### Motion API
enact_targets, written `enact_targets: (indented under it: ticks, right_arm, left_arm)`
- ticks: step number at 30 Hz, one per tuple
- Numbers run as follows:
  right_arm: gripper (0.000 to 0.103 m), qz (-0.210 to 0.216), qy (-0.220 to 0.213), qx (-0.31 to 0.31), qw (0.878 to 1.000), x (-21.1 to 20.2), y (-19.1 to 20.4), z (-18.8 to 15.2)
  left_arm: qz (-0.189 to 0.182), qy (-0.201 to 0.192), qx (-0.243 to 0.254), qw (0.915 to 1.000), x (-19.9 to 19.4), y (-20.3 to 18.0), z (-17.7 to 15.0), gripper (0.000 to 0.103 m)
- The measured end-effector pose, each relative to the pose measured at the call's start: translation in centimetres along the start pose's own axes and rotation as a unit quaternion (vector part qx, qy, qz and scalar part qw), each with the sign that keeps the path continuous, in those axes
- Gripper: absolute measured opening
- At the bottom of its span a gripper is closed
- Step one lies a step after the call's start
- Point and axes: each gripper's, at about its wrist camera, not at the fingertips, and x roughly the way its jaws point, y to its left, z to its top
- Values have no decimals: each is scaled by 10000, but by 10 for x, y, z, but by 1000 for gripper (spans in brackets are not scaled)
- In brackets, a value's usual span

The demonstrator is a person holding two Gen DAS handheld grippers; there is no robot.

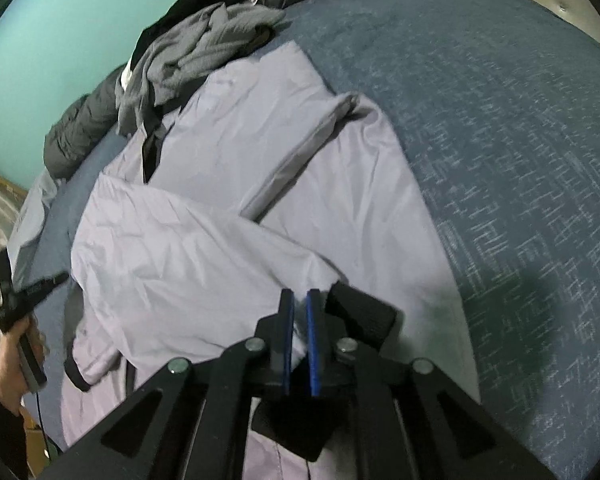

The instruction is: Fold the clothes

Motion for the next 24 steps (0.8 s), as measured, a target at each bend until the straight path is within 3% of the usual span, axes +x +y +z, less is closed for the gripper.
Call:
enact_targets:
  ticks: [4, 6, 8, 14, 21, 24]
  right_arm:
    - [11, 157, -27, -26, 9999, -19, -1, 7]
    - [18, 267, 55, -102, 9996, -28, 1, 11]
    - [33, 376, 138, -178, 9990, -37, 3, 16]
    - [34, 487, 512, -304, 9970, -62, -6, 16]
    - [34, 289, 1113, -220, 9931, -76, -33, -8]
    - [34, 597, 1306, -108, 9896, -76, -22, -24]
  left_arm:
    - [-237, 298, 157, 9992, -19, -2, -23, 31]
    - [-298, 425, 265, 9983, -28, -3, -34, 35]
    - [-370, 505, 295, 9976, -36, -2, -46, 39]
    - [-593, 574, -126, 9965, -46, 15, -76, 39]
    - [-673, 554, -56, 9962, -69, 11, -106, 42]
    - [-675, 515, -96, 9963, -81, 13, -111, 44]
